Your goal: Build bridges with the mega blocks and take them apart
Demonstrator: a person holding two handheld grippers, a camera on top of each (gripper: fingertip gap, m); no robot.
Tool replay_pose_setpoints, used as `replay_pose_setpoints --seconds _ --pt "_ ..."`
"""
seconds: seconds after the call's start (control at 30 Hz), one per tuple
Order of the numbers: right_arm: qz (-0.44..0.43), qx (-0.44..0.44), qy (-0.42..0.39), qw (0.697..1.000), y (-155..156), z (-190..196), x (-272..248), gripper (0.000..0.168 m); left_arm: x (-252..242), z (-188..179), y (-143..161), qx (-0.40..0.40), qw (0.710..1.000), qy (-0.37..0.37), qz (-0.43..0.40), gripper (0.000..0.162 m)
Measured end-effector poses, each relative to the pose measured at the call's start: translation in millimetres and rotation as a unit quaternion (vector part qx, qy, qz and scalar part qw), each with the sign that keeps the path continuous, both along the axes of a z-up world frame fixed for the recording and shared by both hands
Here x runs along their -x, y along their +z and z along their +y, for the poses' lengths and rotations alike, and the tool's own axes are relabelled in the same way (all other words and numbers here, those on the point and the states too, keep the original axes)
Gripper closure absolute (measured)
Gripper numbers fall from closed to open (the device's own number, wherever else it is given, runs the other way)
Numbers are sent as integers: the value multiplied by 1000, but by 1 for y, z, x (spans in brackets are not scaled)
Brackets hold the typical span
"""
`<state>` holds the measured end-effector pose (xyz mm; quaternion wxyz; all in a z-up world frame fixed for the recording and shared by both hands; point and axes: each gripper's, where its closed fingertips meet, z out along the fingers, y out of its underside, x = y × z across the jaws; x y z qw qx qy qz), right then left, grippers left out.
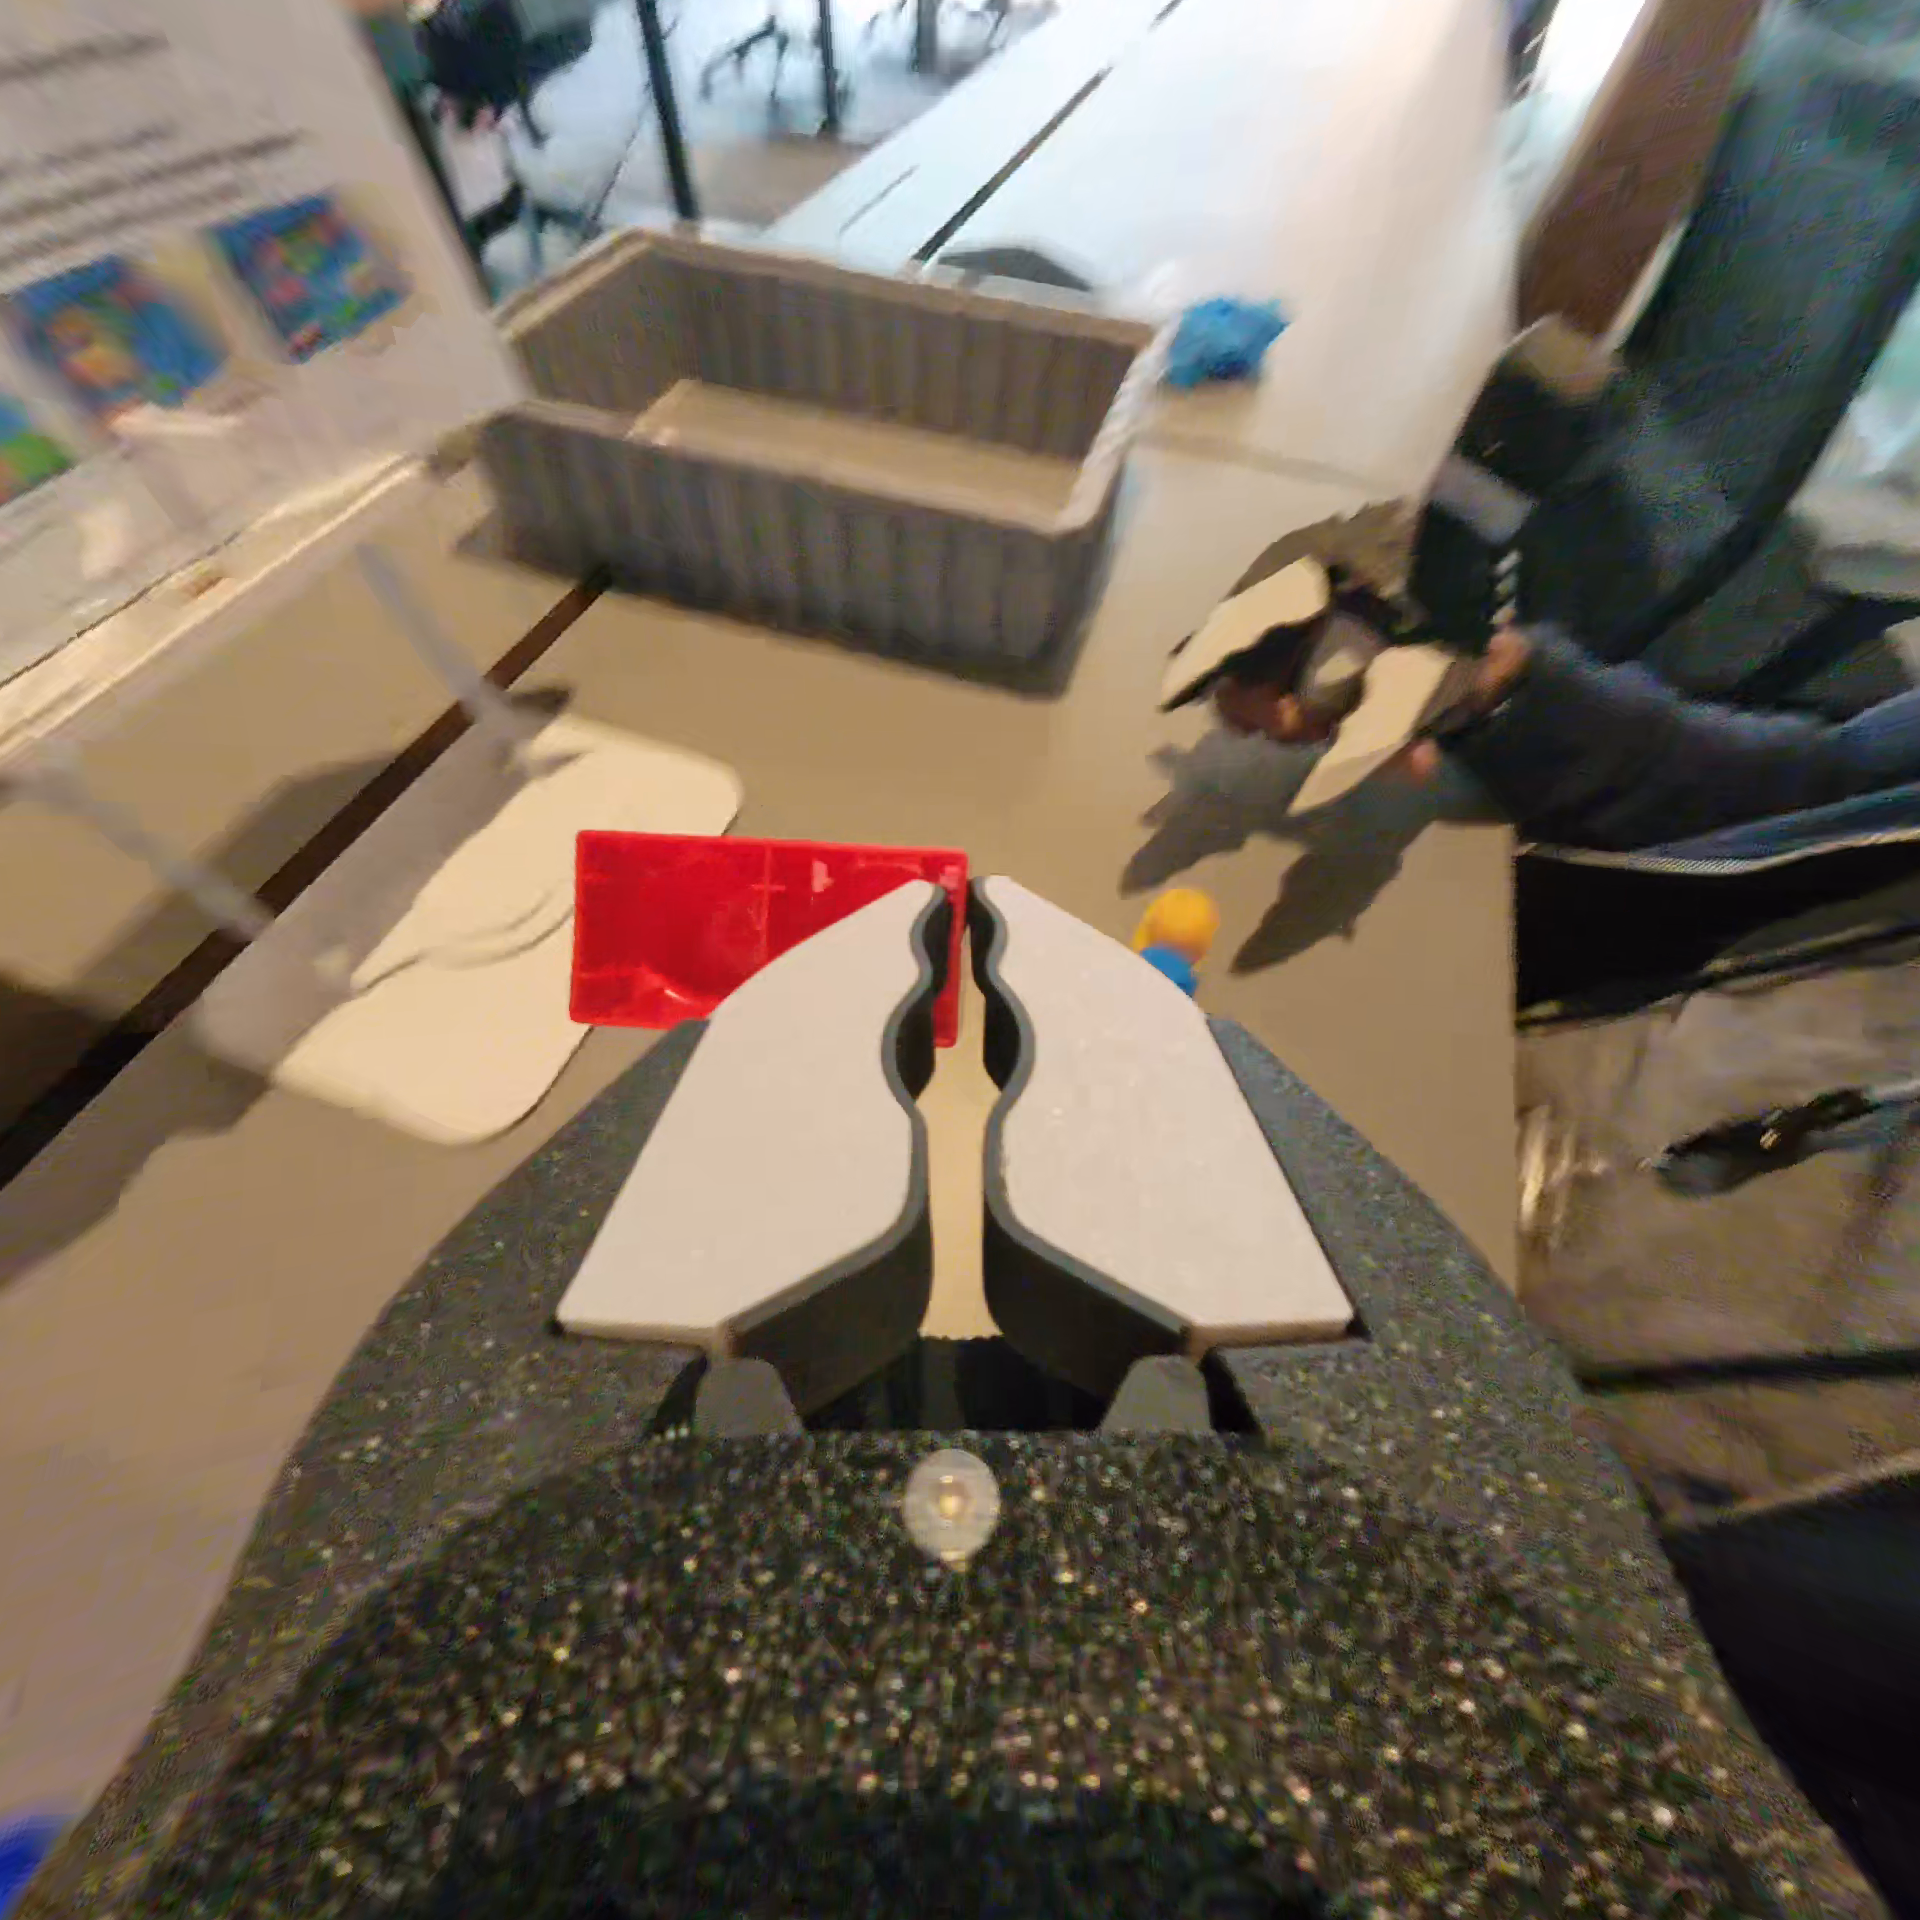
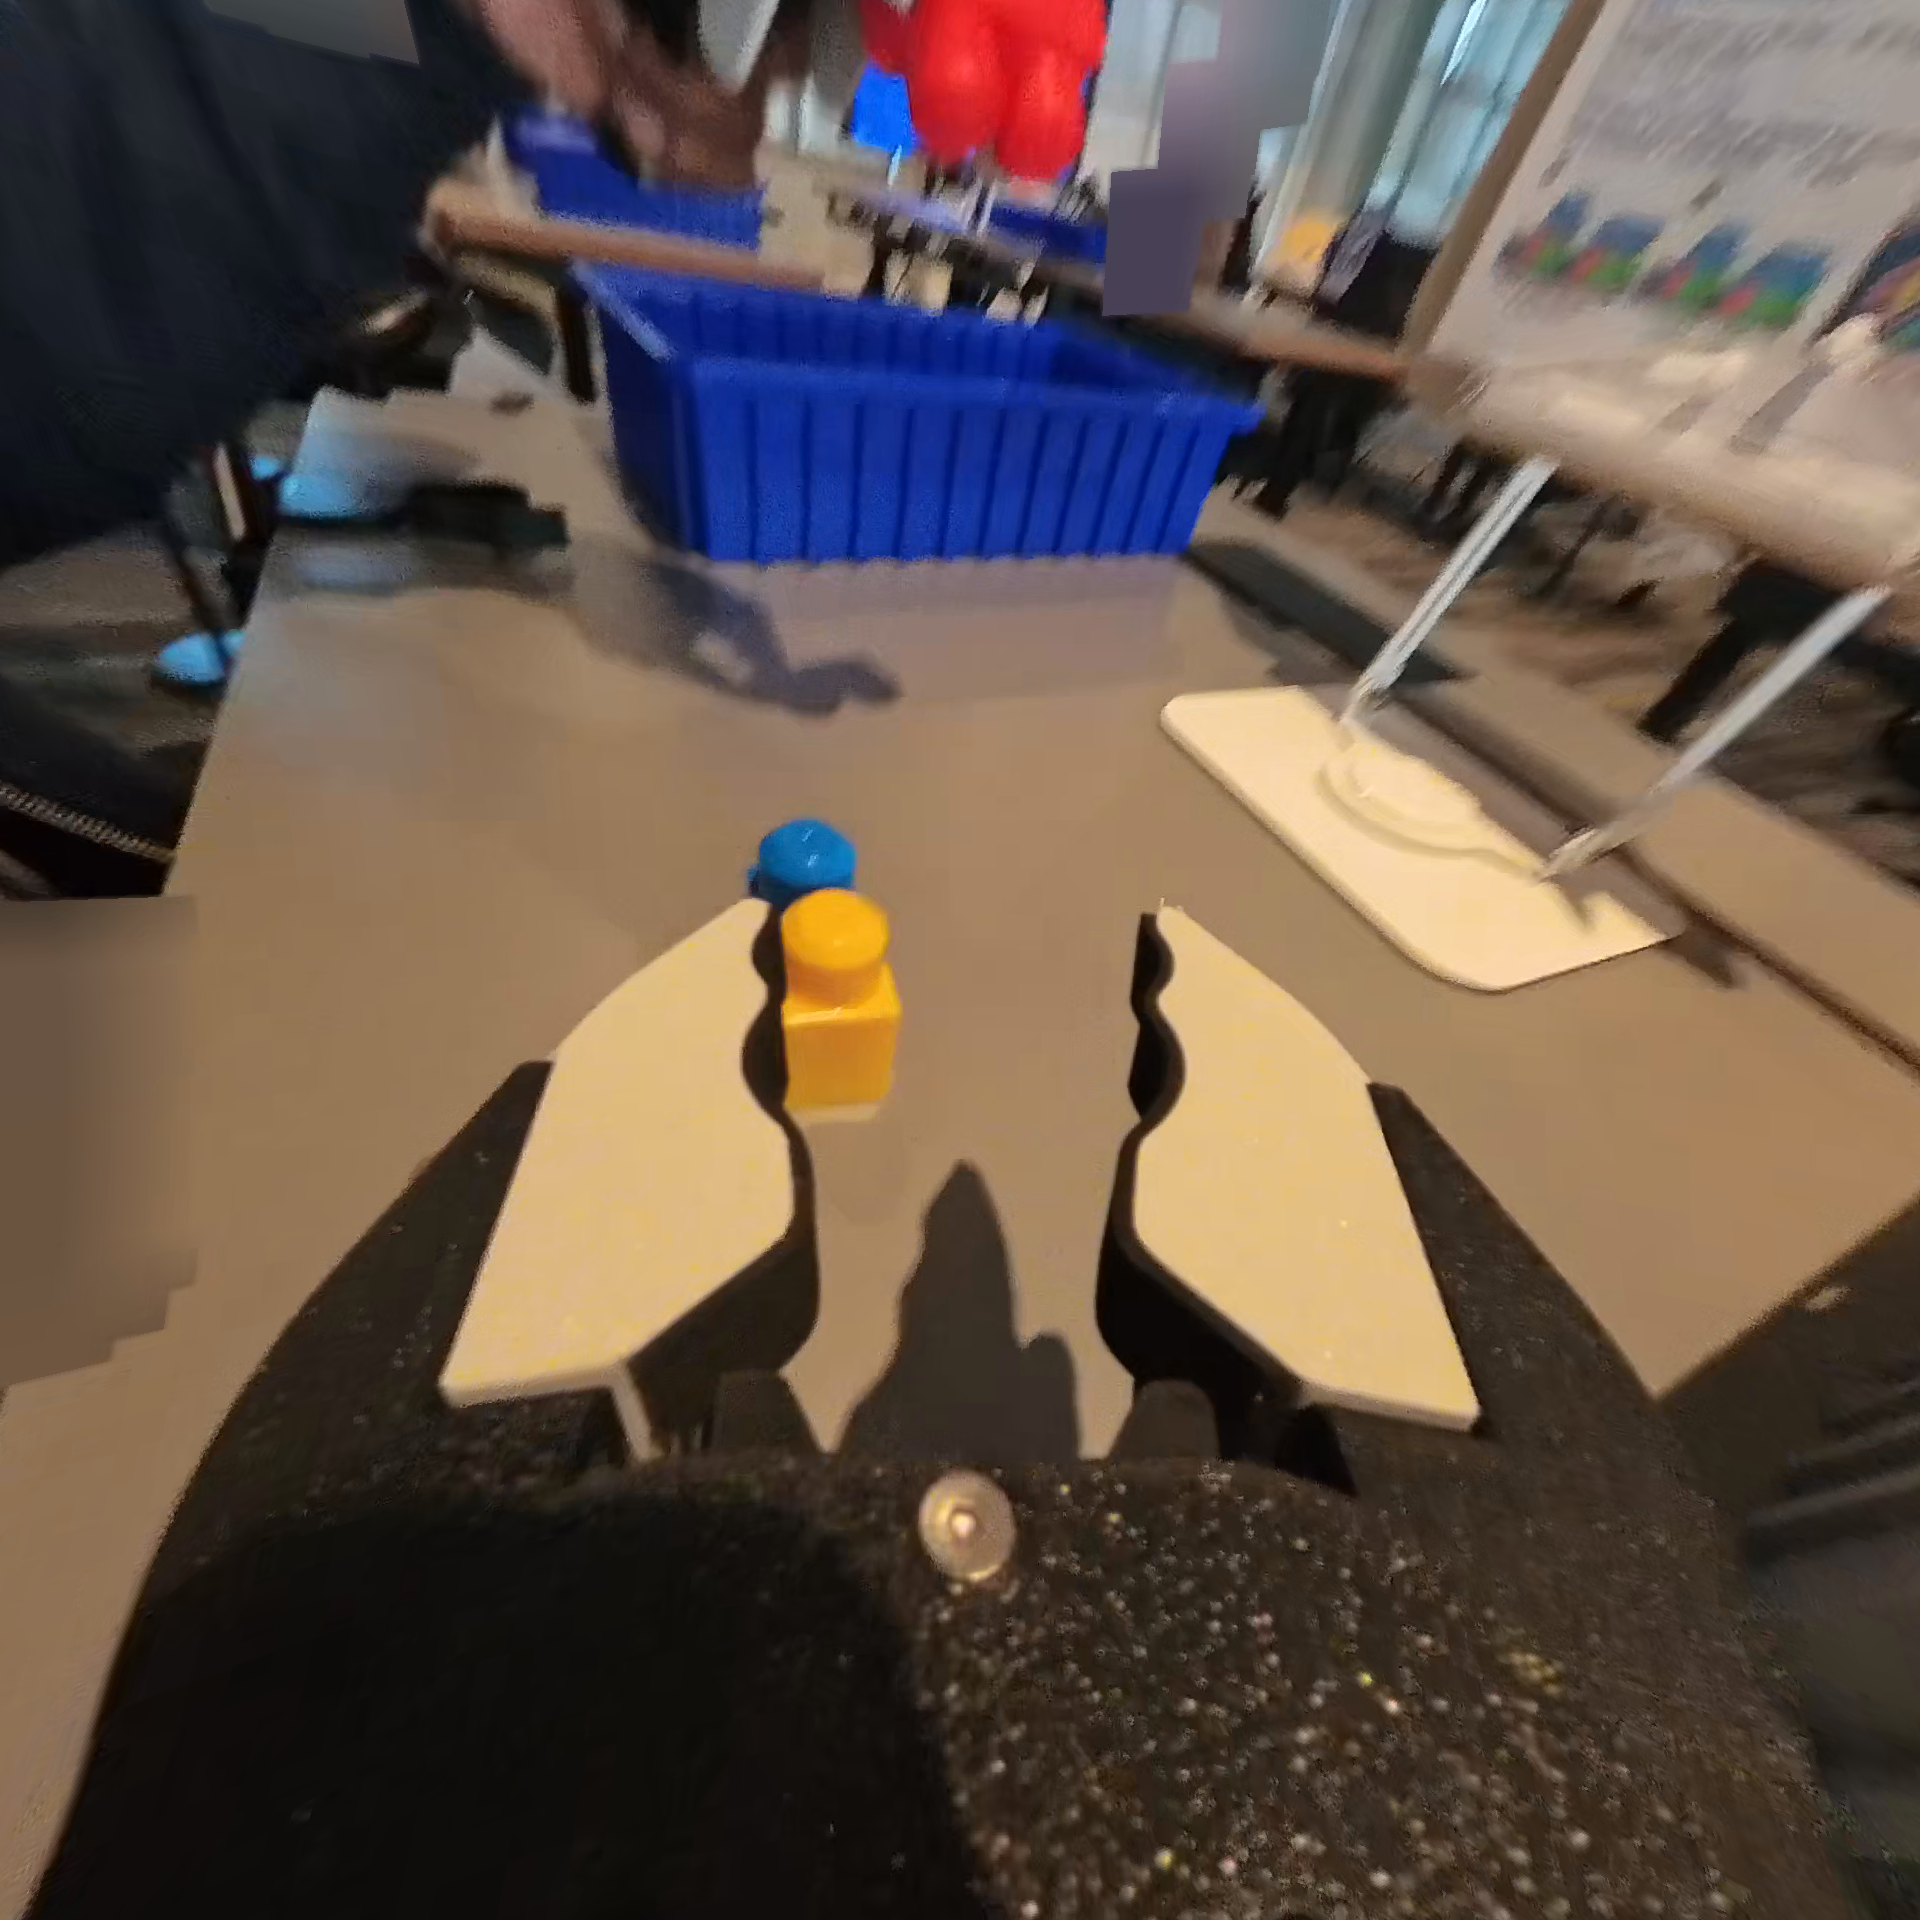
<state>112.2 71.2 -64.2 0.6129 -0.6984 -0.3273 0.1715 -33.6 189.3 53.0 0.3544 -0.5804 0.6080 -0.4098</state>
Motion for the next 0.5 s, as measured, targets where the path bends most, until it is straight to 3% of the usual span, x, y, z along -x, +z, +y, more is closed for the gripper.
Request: replay_pose_setpoints --seconds 0.13,0.23,0.37,0.5 --pt "-6 -129 -54 990 34 -1 -16 100 -54 -53 -11 75 990 -64 -98 159" --pt "-43 -214 -72 973 50 -4 -17 101 -79 -78 -27 156 968 -120 -158 159" --pt "-106 -276 -24 955 53 -2 1 102 -85 -95 -40 260 925 -188 -202 159" --pt "-125 -287 28 949 48 5 17 96 -84 -106 -46 313 901 -224 -200 159"
